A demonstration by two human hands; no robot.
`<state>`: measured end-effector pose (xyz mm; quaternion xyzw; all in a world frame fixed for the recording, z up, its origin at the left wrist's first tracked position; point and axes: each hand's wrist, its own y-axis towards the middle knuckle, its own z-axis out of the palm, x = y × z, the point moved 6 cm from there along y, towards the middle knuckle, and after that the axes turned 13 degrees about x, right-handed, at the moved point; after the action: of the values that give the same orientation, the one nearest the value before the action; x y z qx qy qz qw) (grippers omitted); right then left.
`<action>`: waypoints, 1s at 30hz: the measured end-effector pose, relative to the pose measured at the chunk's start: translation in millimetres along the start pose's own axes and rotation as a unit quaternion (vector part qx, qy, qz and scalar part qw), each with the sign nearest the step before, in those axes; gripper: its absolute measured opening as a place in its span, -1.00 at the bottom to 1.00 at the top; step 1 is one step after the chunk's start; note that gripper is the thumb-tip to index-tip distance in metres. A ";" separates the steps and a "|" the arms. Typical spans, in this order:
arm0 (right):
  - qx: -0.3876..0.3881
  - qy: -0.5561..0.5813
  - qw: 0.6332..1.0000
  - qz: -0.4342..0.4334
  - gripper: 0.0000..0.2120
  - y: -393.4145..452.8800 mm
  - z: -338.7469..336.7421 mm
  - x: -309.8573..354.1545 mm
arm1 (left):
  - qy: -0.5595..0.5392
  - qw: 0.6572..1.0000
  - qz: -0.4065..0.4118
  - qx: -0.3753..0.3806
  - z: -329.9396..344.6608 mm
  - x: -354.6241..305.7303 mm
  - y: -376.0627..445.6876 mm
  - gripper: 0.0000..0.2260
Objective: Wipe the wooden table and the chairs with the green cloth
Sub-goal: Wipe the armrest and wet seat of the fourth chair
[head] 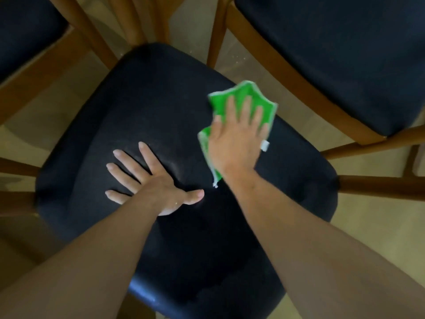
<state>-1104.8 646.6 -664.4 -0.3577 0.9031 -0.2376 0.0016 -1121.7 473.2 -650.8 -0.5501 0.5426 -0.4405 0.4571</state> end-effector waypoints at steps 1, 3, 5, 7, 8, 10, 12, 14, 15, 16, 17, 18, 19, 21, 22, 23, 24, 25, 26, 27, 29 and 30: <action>0.018 -0.024 0.997 -0.073 -0.46 -4.4 6.7 24.8 | 0.000 1.000 -0.006 0.002 -0.3 -1.5 -0.5 0.36; 0.059 -0.054 0.975 -0.206 -0.47 -18.4 20.1 60.3 | -0.001 1.000 -0.015 0.002 -1.1 -3.8 -1.3 0.37; 0.092 -0.065 0.958 -0.265 -0.50 -22.3 23.7 62.6 | -0.006 1.000 -0.023 0.006 -1.5 -5.1 -0.8 0.37; 0.109 -0.063 0.959 -0.254 -0.50 -15.1 15.9 39.7 | -0.006 0.999 -0.029 0.016 -1.9 -6.6 0.7 0.37; 0.111 -0.059 0.967 -0.222 -0.49 -10.5 11.7 22.2 | -0.006 0.999 -0.030 0.022 -2.5 -6.9 1.5 0.36; 0.086 -0.041 0.989 -0.112 -0.47 -5.5 3.6 -22.3 | -0.008 0.999 -0.034 0.034 -3.0 -6.3 2.4 0.33; 0.036 -0.009 0.999 0.014 -0.44 -10.7 -5.7 -64.3 | -0.004 0.998 -0.039 0.042 -3.0 -5.3 3.0 0.33; 0.025 0.027 0.993 0.109 -0.44 -15.1 -7.0 -83.2 | -0.002 0.998 -0.042 0.049 -2.4 -4.2 5.0 0.33; 0.024 0.039 0.990 0.136 -0.45 -14.9 -5.6 -82.6 | -0.002 0.998 -0.044 0.053 -1.7 -2.9 5.5 0.34; 0.019 0.047 0.987 0.155 -0.46 -12.4 -5.7 -76.7 | -0.004 0.997 -0.047 0.055 -1.7 -1.9 5.6 0.34; 0.010 0.054 0.984 0.167 -0.46 -7.1 -6.5 -68.1 | -0.005 0.997 -0.050 0.056 -2.1 -1.0 5.4 0.35; 0.004 0.060 0.983 0.173 -0.47 0.4 -8.6 -58.0 | -0.007 0.997 -0.053 0.056 -2.9 -0.5 5.0 0.36; 0.004 0.061 0.983 0.171 -0.49 9.6 -10.5 -47.7 | -0.012 0.997 -0.058 0.057 -3.4 0.4 4.8 0.36; 0.008 0.047 0.989 0.139 -0.52 31.9 -14.8 -25.7 | -0.015 0.996 -0.063 0.057 -4.1 1.2 5.9 0.36; 0.009 0.045 0.992 0.121 -0.53 43.2 -17.7 -14.7 | -0.012 0.996 -0.062 0.058 -4.4 1.5 7.2 0.36; 0.009 0.048 0.994 0.103 -0.54 53.2 -21.4 -3.6 | -0.009 0.996 -0.062 0.060 -4.2 1.6 8.9 0.36; 0.007 0.052 0.995 0.081 -0.55 61.7 -25.3 9.0 | -0.008 0.996 -0.061 0.064 -3.9 2.0 10.4 0.36; 0.005 0.053 0.997 0.055 -0.56 69.4 -28.3 23.1 | -0.008 0.996 -0.062 0.067 -3.1 2.3 11.7 0.36; 0.007 0.054 0.998 0.027 -0.56 76.4 -30.0 38.9 | -0.007 0.995 -0.063 0.071 -2.5 2.2 12.8 0.35; 0.015 0.053 0.998 -0.002 -0.55 83.5 -30.1 56.7 | -0.005 0.995 -0.067 0.074 -2.3 2.4 13.8 0.35; 0.037 0.036 0.997 -0.063 -0.53 94.9 -26.6 97.2 | -0.006 0.994 -0.080 0.079 -2.1 2.8 15.1 0.36; 0.043 0.020 0.994 -0.096 -0.52 96.9 -23.5 117.6 | -0.005 0.993 -0.085 0.078 -2.0 2.4 16.2 0.36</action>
<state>-1258.8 641.7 -665.7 -0.4375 0.8534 -0.2824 -0.0233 -1126.8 470.9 -666.4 -0.5591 0.4551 -0.5163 0.4622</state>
